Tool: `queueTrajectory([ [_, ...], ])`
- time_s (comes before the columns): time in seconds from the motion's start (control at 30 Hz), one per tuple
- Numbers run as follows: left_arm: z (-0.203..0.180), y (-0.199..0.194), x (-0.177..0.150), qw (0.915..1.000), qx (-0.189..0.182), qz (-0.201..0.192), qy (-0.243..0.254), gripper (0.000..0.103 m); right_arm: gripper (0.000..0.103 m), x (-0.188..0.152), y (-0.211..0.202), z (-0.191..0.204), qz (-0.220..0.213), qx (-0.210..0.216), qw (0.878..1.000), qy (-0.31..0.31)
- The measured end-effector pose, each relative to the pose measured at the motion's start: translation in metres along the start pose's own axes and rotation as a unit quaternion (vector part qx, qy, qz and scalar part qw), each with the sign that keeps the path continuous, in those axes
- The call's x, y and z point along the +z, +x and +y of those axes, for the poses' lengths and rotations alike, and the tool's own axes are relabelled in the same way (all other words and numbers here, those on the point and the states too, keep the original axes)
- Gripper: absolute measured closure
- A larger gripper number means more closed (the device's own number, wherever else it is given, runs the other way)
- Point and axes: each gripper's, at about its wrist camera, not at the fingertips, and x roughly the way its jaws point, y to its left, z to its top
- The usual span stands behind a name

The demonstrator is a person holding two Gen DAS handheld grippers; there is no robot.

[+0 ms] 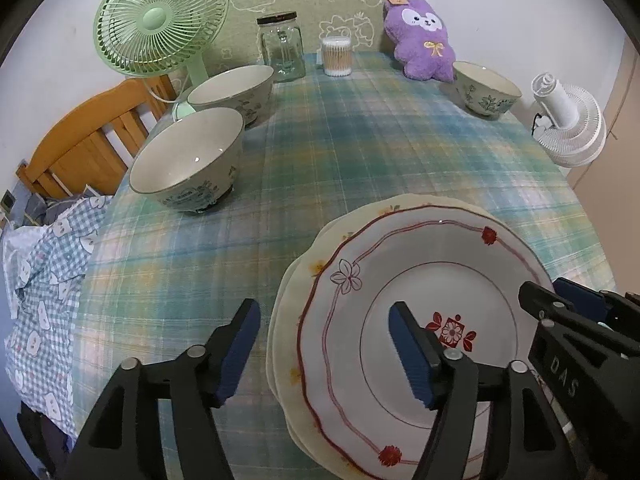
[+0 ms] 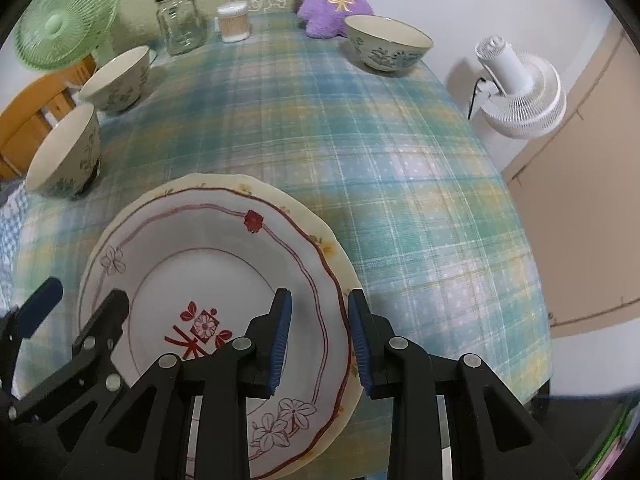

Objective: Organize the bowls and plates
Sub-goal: 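Open both grippers and pull back from the plate stack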

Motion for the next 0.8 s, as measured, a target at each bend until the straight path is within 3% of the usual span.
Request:
queueTrajectory([
  [0.07,0.003,-0.005,0.002,1.0,-0.006,-0.004,0.0,0.03,0.063,0.002,-0.005,-0.002,-0.001,0.008,1.0,0.01],
  [0.13,0.007,-0.011,0.004,0.9999,-0.012,-0.009,-0.002,0.023,0.045,0.003,-0.012,-0.002,-0.008,0.013,1.0,0.016],
  [0.2,0.01,-0.017,0.007,0.9998,-0.012,-0.017,-0.005,0.022,0.041,0.006,-0.022,-0.001,-0.023,0.011,0.999,0.02],
  [0.5,0.035,-0.05,0.029,0.9976,-0.004,-0.053,-0.045,0.022,0.039,0.029,-0.062,0.015,-0.068,0.043,0.997,-0.019],
  [0.8,0.065,-0.057,0.052,0.9928,0.04,-0.068,-0.09,0.022,0.039,0.059,-0.07,0.04,-0.092,0.092,0.989,-0.063],
])
